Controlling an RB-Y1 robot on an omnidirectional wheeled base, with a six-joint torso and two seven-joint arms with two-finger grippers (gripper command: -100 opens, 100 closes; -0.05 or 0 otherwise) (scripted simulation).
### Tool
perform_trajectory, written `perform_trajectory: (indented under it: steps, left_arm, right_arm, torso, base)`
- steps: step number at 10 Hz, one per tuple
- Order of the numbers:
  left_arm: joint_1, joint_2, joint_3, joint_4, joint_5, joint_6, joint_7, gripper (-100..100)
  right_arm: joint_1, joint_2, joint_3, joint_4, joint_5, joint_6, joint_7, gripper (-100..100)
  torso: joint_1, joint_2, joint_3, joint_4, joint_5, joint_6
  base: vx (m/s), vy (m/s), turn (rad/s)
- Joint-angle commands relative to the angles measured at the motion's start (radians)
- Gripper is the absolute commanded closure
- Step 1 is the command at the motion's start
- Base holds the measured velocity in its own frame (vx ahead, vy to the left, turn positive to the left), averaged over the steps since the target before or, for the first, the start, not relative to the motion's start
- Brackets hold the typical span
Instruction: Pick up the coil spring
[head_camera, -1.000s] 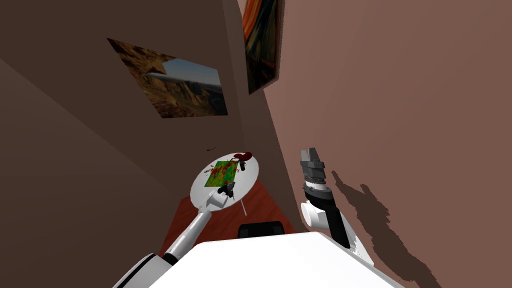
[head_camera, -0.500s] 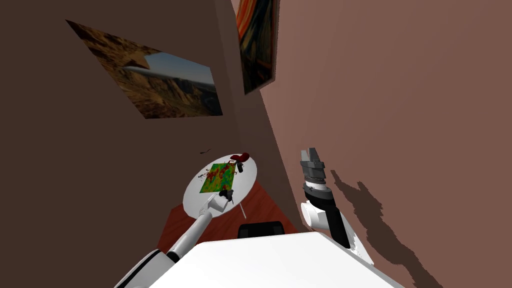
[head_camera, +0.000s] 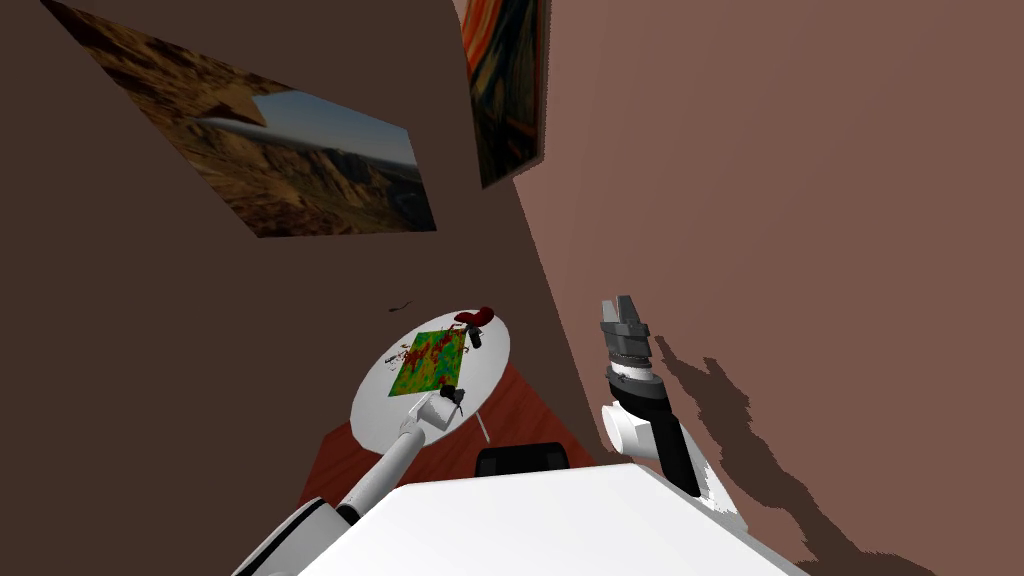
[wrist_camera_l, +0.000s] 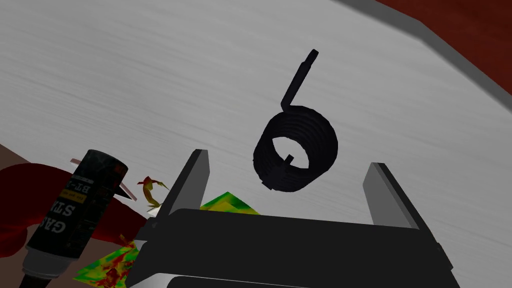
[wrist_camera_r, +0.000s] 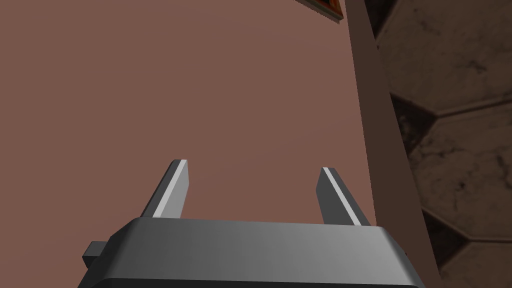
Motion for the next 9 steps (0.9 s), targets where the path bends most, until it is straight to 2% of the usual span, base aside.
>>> perform_trajectory:
  steps: [1,2,5,6,7,9]
  left_arm:
    - [0.0,0.0,0.0,0.0,0.0,0.0,0.0,0]
    - [0.004,-0.009,0.005,0.029,-0.011,-0.028,0.004,-100]
    - [0.011,-0.027,0.016,0.089,-0.033,-0.085,0.013,-100]
    - [0.007,-0.024,0.014,0.079,-0.028,-0.072,0.01,-100]
    - [0.007,-0.024,0.014,0.081,-0.029,-0.076,0.011,100]
    - [0.007,-0.024,0.014,0.08,-0.029,-0.076,0.01,100]
  right_arm:
    - [0.0,0.0,0.0,0.0,0.0,0.0,0.0,0]
    - [0.0,0.0,0.0,0.0,0.0,0.0,0.0,0]
    - [0.0,0.0,0.0,0.0,0.0,0.0,0.0,0]
    - [0.0,0.0,0.0,0.0,0.0,0.0,0.0,0]
    - [0.0,0.0,0.0,0.0,0.0,0.0,0.0,0]
    - [0.0,0.0,0.0,0.0,0.0,0.0,0.0,0]
  torso:
    - [0.0,0.0,0.0,0.0,0.0,0.0]
    - [0.0,0.0,0.0,0.0,0.0,0.0]
    - [0.001,-0.002,-0.001,0.0,0.0,0.0]
    - [0.001,-0.002,-0.001,0.0,0.0,0.0]
    - [0.001,-0.001,-0.001,0.0,0.0,0.0]
    - [0.0,0.0,0.0,0.0,0.0,0.0]
  base:
    - [0.0,0.0,0.0]
    - [0.027,0.005,-0.057]
    - [0.047,0.019,-0.043]
    - [0.019,0.006,-0.008]
    - [0.0,0.0,0.0]
    - [0.0,0.0,0.0]
